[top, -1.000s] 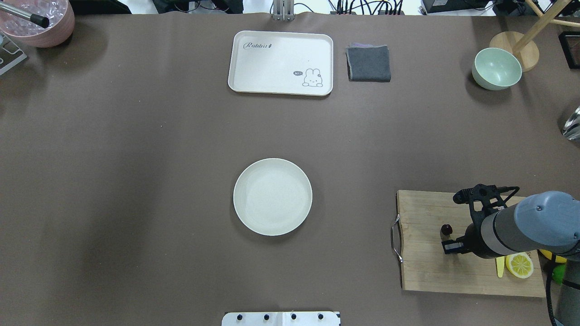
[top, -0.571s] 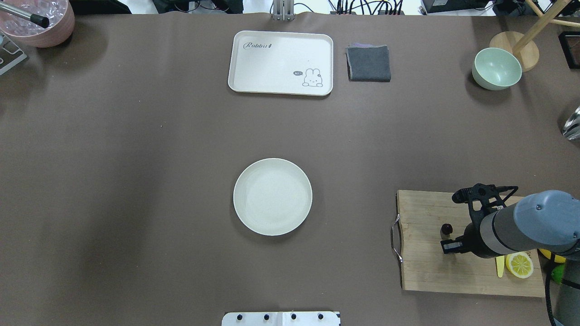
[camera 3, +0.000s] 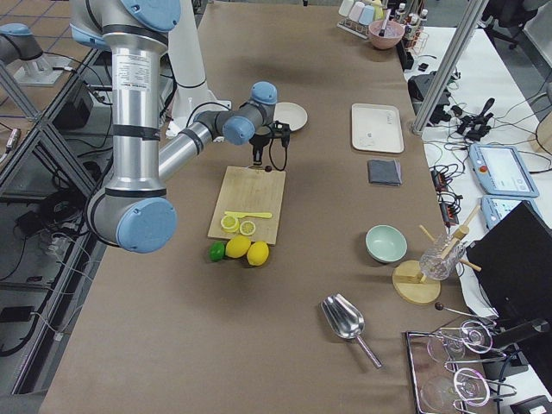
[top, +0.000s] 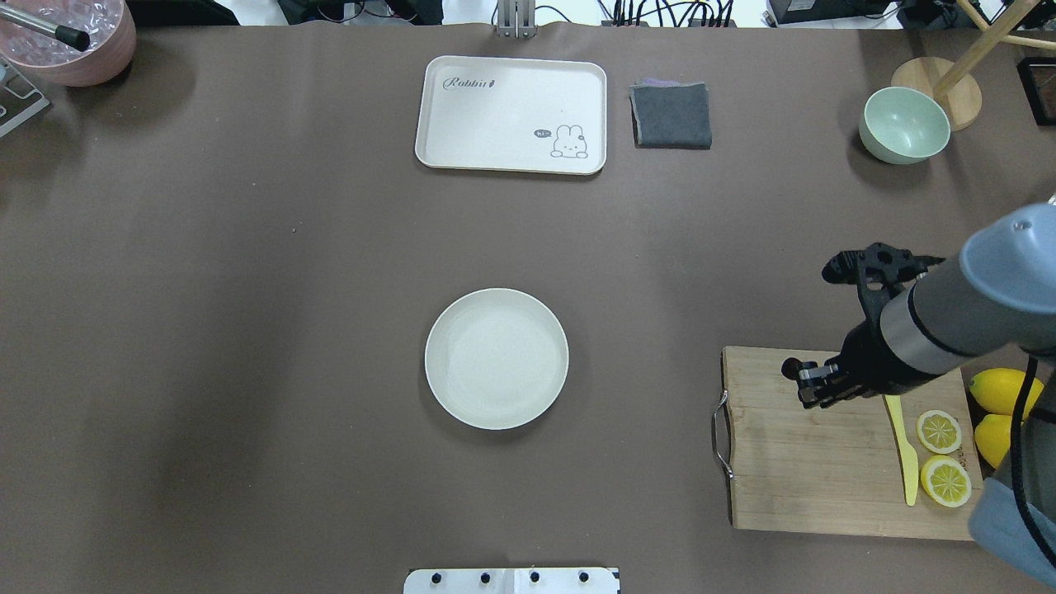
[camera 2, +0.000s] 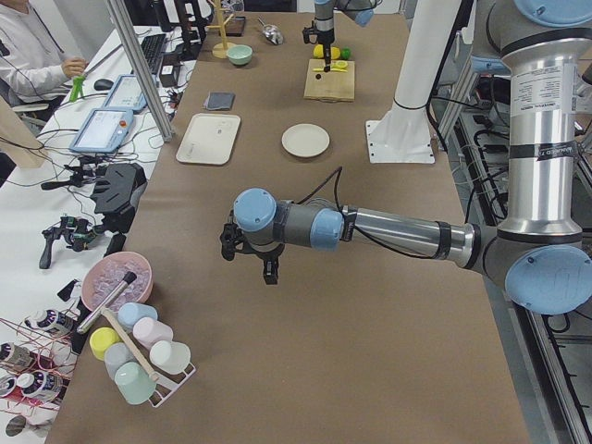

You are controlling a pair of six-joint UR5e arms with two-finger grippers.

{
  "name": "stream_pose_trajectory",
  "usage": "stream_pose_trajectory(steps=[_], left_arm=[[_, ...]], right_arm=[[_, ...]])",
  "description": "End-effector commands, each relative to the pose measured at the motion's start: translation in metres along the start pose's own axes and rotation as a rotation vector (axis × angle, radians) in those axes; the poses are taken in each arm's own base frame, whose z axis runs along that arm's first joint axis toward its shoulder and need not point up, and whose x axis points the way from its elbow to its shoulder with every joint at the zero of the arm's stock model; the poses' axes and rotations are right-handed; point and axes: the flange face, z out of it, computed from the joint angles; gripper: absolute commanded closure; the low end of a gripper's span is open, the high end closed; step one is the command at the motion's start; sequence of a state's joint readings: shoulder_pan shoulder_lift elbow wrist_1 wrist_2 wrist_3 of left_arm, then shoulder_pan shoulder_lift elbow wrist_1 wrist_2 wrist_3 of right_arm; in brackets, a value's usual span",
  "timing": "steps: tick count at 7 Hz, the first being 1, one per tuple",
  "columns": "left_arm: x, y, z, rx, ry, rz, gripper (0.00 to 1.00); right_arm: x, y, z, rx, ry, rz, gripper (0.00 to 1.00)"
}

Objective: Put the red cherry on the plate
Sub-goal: 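Carry the cherries with the right gripper over the white plate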

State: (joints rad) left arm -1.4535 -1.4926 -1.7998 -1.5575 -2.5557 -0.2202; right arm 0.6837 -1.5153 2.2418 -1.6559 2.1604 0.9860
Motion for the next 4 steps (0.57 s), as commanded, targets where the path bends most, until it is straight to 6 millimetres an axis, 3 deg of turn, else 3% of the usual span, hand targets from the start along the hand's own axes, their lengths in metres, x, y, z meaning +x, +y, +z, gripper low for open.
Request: stream_pose_trajectory(steps=[1, 3, 4], left_arm=[[0.009, 0.001, -0.007, 0.014, 0.004, 0.012, 0.02], [0.016, 0.004, -0.014, 0.028, 0.008, 0.026, 0.02], [0.016, 0.006, -0.016, 0.030, 0.007, 0.025, 0.02]], right_arm=[[-0.059, -0.028, -0.116, 0.013, 0.026, 0.001, 1.00], [-0.109, -0.051, -0.144, 0.052, 0.008, -0.015, 1.00], [-0.138, -0.055, -0.141, 0.046, 0.002, -0.014, 1.00]])
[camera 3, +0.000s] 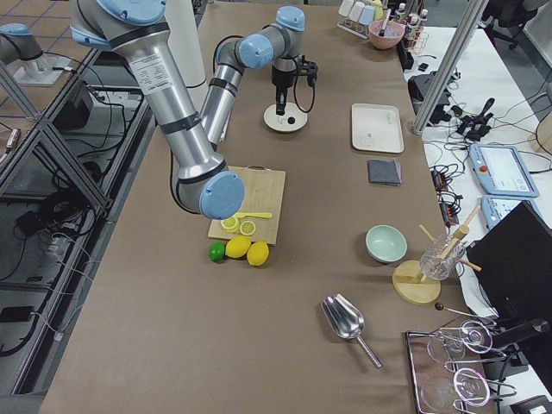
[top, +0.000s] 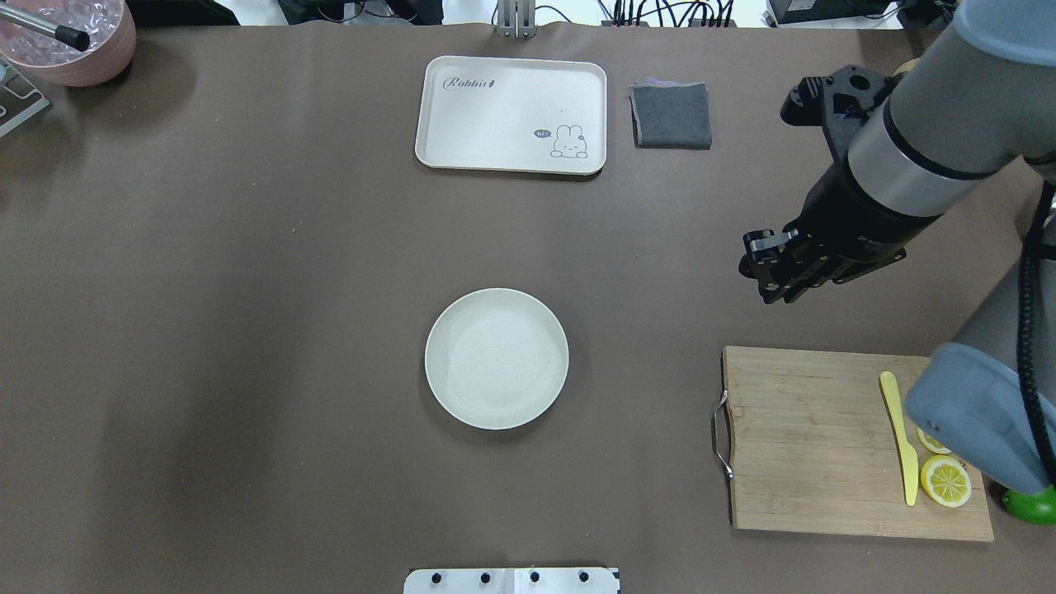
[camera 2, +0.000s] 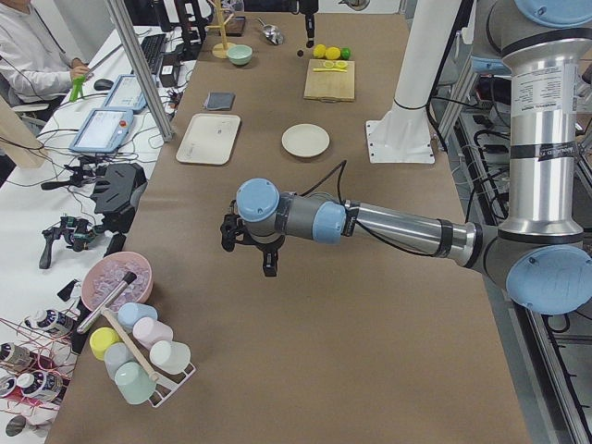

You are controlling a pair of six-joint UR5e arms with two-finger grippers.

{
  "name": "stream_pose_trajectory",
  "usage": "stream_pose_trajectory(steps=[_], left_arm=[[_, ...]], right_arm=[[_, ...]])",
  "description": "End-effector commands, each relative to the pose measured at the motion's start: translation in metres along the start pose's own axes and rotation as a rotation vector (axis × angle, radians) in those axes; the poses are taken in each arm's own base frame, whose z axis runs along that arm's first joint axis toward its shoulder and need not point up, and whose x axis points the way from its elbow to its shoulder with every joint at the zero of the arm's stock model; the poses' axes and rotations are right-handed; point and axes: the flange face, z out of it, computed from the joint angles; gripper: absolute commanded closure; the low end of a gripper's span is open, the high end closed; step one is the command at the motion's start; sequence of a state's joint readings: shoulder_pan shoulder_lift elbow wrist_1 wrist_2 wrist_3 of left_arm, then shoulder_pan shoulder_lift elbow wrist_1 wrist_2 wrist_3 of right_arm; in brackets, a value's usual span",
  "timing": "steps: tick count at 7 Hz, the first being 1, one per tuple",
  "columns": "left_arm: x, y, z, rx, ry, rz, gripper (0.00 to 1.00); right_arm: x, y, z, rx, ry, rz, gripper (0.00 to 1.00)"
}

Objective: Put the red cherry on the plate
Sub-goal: 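Carry the cherries with the right gripper over the white plate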

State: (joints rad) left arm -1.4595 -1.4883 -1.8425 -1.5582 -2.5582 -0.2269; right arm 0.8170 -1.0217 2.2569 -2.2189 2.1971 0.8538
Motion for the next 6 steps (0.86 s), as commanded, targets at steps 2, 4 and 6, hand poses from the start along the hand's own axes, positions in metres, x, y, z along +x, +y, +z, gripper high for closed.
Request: stream_pose_trajectory(steps=[2, 4, 6], left_arm=[[-0.011, 0.007, 0.003, -0.008, -0.004, -0.024, 0.02], [-0.011, 0.008, 0.004, -0.011, -0.004, -0.025, 0.02], [-0.022, 0.029, 0.007, -0.025, -0.006, -0.048, 0.02]], right_arm=[[-0.116, 0.023, 0.059, 0.003, 0.093, -0.020, 1.00], [-0.185, 0.049, 0.144, -0.013, 0.137, -0.028, 1.00], [-0.221, 0.047, 0.202, -0.028, 0.105, -0.044, 1.00]])
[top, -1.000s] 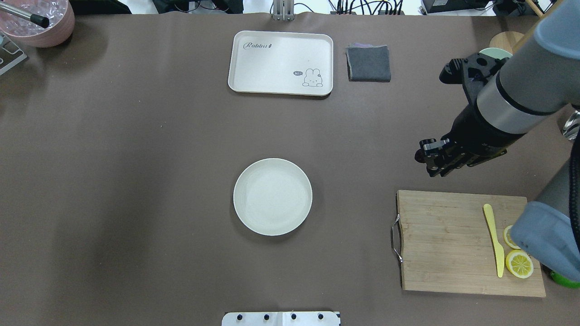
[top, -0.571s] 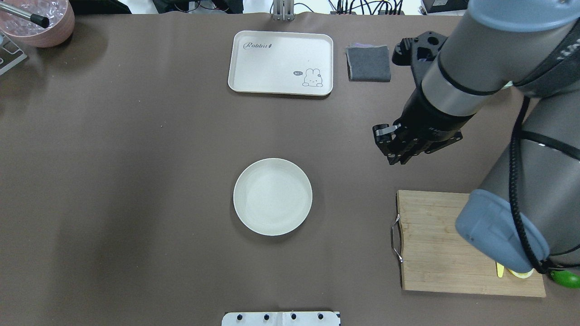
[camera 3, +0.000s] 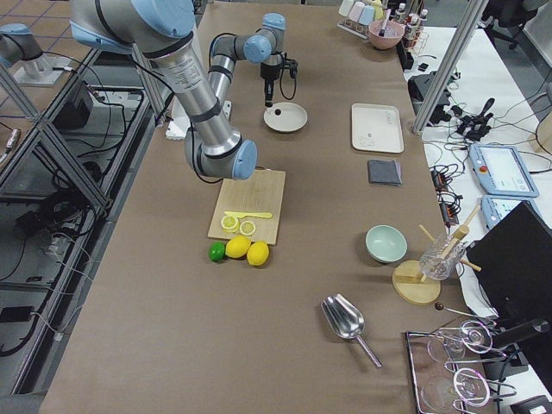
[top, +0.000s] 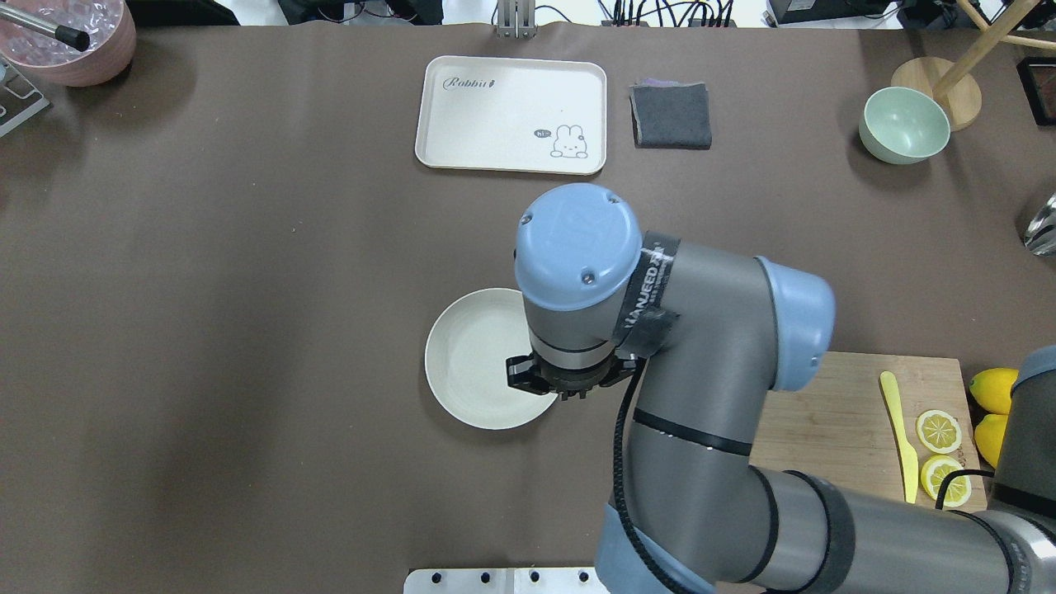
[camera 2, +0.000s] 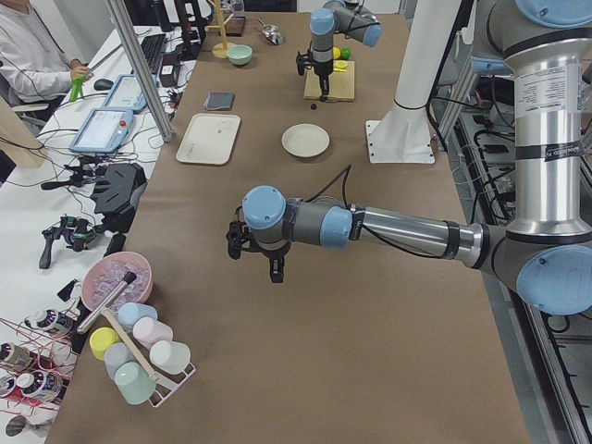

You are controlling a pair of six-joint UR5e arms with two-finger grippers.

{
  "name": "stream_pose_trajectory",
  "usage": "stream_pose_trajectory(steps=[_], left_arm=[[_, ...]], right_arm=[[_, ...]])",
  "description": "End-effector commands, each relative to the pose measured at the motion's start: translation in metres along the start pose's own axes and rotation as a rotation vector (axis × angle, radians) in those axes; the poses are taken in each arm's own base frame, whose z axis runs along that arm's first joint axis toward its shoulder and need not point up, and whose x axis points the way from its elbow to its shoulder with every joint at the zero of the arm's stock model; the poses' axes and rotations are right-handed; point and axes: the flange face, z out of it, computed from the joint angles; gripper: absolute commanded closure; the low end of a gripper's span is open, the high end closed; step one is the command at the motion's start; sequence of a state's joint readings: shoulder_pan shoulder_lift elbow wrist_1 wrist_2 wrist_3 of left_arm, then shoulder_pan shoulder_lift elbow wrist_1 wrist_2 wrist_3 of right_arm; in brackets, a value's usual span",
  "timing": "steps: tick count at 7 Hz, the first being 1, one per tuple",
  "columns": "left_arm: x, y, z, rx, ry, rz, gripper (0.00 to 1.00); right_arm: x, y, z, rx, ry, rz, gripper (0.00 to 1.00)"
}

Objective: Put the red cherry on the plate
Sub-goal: 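Carry the cherries with the right gripper over the white plate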

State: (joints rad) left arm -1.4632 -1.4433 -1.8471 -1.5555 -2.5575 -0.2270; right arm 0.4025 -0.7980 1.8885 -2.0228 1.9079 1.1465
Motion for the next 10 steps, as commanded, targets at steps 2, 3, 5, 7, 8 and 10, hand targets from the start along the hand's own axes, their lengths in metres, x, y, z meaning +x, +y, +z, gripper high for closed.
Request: stream_pose_trajectory(steps=[2, 3, 5, 7, 8, 10], left_arm=[[-0.011, 0.025, 0.002, -0.011, -0.002, -0.021, 0.02], [-0.017, 0.032, 0.005, -0.021, -0.004, -0.032, 0.02], [-0.020, 0.032, 0.006, -0.023, -0.004, -0.038, 0.02], [-0.020, 0.033, 0.004, -0.018, -0.004, -0.040, 0.02], [-0.020, 0.033, 0.003, -0.015, -0.003, -0.042, 0.02], [-0.023, 0.037, 0.003, -0.017, -0.004, -0.051, 0.02]], right_arm=[[-0.074, 0.000, 0.038, -0.024, 0.000, 0.016, 1.00], [-0.080, -0.005, 0.046, -0.016, -0.023, 0.007, 1.00], [-0.083, -0.023, 0.069, 0.007, -0.030, -0.004, 1.00], [-0.089, -0.045, 0.090, 0.024, -0.046, 0.002, 1.00], [-0.088, -0.053, 0.097, 0.027, -0.044, 0.004, 1.00], [-0.085, -0.057, 0.095, 0.028, -0.046, 0.002, 0.00]])
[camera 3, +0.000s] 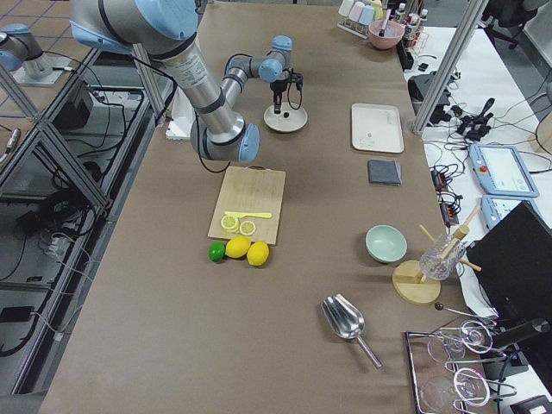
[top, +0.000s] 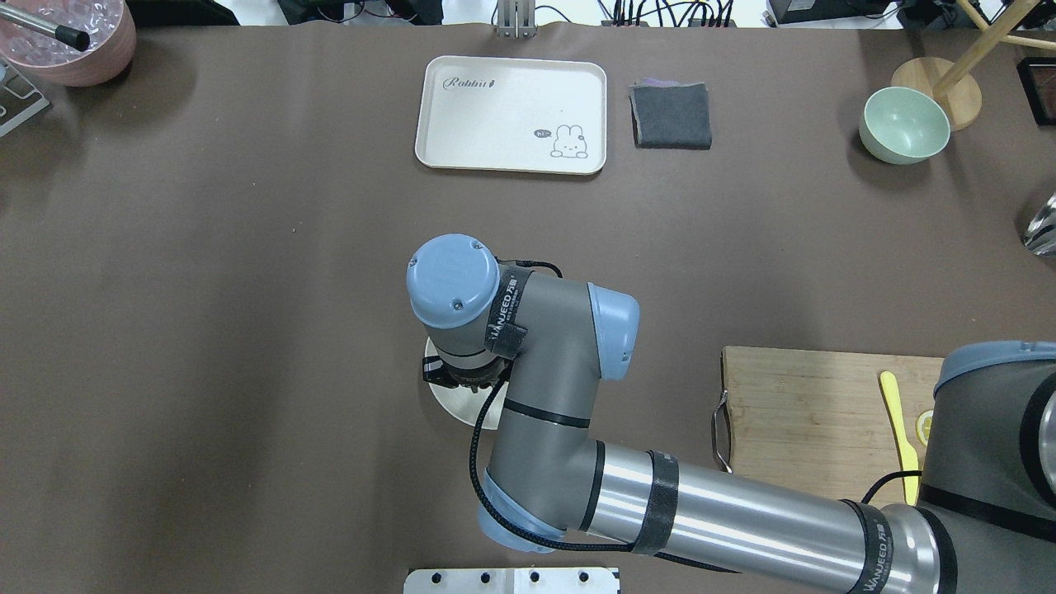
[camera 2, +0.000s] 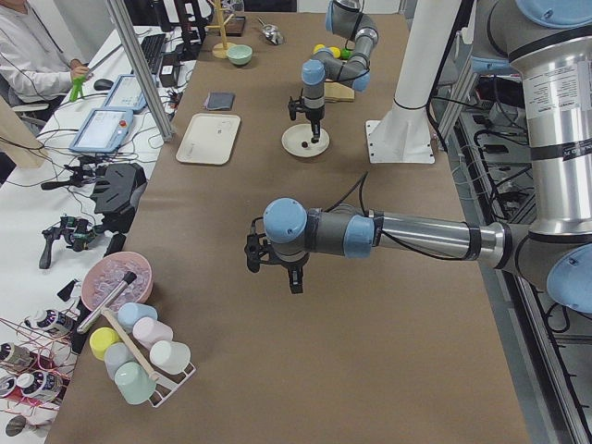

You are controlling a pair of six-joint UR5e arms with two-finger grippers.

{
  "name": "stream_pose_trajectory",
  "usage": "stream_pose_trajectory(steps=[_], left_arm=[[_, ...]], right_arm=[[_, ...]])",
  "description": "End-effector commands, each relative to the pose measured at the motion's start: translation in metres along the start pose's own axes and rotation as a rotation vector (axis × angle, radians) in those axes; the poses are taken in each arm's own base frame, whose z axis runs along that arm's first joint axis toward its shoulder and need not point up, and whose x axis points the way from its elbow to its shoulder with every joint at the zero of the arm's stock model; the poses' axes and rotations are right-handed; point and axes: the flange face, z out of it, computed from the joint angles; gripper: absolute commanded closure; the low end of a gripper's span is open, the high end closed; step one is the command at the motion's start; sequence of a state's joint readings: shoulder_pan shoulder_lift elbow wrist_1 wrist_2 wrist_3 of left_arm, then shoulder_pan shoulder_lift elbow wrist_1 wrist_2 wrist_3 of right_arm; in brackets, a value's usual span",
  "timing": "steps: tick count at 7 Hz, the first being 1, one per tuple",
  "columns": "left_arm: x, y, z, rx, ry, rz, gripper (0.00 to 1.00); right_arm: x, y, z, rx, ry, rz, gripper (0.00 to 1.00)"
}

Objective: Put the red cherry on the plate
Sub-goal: 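Lower the cherries onto the plate and open the right gripper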

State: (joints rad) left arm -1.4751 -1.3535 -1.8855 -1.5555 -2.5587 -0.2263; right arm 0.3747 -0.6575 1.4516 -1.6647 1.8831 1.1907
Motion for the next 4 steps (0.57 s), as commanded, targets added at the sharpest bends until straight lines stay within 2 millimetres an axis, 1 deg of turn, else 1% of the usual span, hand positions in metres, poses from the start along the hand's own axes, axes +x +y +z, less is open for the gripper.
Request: stream_pose_trajectory(steps=[1, 2, 3, 4], left_arm=[[0.000, 0.002, -0.003, 0.005, 0.001, -0.002, 0.02], [0.004, -0.002, -0.005, 0.001, 0.000, -0.009, 0.02], [0.002, -0.002, -0.004, -0.004, -0.001, -0.016, 0.02], [0.002, -0.003, -0.006, 0.002, 0.001, -0.006, 0.02]], right_arm=[[0.001, -0.003, -0.006, -0.001, -0.012, -0.006, 0.00], [0.006, -0.006, -0.022, 0.001, -0.034, -0.002, 0.00], [0.045, -0.017, -0.040, -0.044, -0.055, -0.005, 0.00], [0.123, -0.020, -0.065, -0.051, -0.055, -0.054, 0.00]])
